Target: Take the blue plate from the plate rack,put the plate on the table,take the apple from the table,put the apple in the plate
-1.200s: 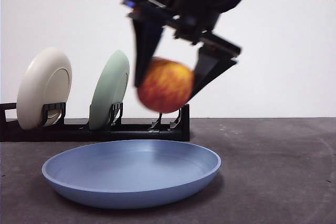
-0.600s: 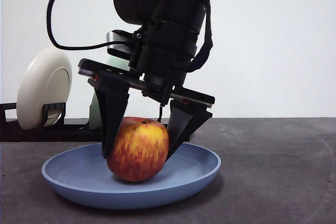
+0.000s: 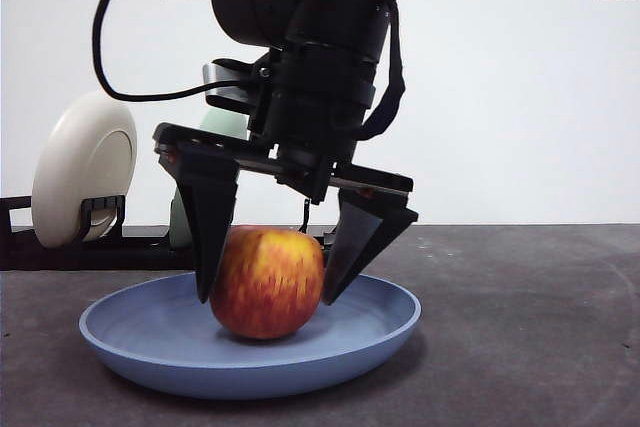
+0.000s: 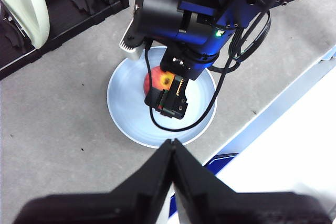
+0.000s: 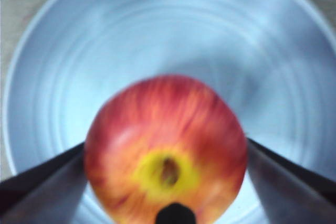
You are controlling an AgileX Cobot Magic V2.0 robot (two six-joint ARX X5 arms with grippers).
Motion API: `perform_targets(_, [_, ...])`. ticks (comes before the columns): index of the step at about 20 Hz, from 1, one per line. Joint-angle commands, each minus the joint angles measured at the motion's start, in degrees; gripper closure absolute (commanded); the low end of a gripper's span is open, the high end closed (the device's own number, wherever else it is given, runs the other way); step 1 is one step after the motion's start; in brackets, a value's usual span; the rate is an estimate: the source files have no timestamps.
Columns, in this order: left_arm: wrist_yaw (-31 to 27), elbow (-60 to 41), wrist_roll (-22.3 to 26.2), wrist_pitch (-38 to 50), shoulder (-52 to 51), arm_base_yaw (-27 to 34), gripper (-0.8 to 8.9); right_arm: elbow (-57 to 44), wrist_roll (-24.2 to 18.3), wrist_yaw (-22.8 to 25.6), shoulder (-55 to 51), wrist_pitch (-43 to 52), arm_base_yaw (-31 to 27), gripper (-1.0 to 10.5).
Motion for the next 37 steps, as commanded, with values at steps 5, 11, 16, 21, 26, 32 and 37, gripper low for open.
perform_targets(5, [-0.7,0.1,2.1,0.3,-0.2,0.2,8.21,0.8,0.7,0.7,-2.1,0.3,0.0,4.4])
perform_targets(11, [-9.8,0.1,6.7,0.3,-0.7,0.2,8.17,0.9,0.4,2.6,-19.0,-2.4,0.0,4.5])
perform_targets(16, [-11.5,0.1,12.5,0.3,-1.9,0.2,8.17,0.9,0.4,11.5,-38.6,-8.2,0.0,9.4])
perform_targets(21, [-11.5,0.1,12.5,0.3,-1.9,0.2,8.17,0.9,0.5,23.4,-53.5,-17.9,0.0,9.5])
perform_targets(26, [-11.5,0.1,12.5,0.3,-1.4,0.2,8.17,0.9,1.5,27.3,-57.7,-24.9,0.0,9.5])
perform_targets(32, [-11.5,0.1,12.5,0.3,1.4,0.2,8.17,0.9,1.5,27.3,-56.7,-33.7,0.0,9.5])
perform_targets(37, [-14.5,0.1,17.5,2.0,3.2,1.0,8.15,0.9,1.5,27.3,-56.4,-38.1,0.0,9.5])
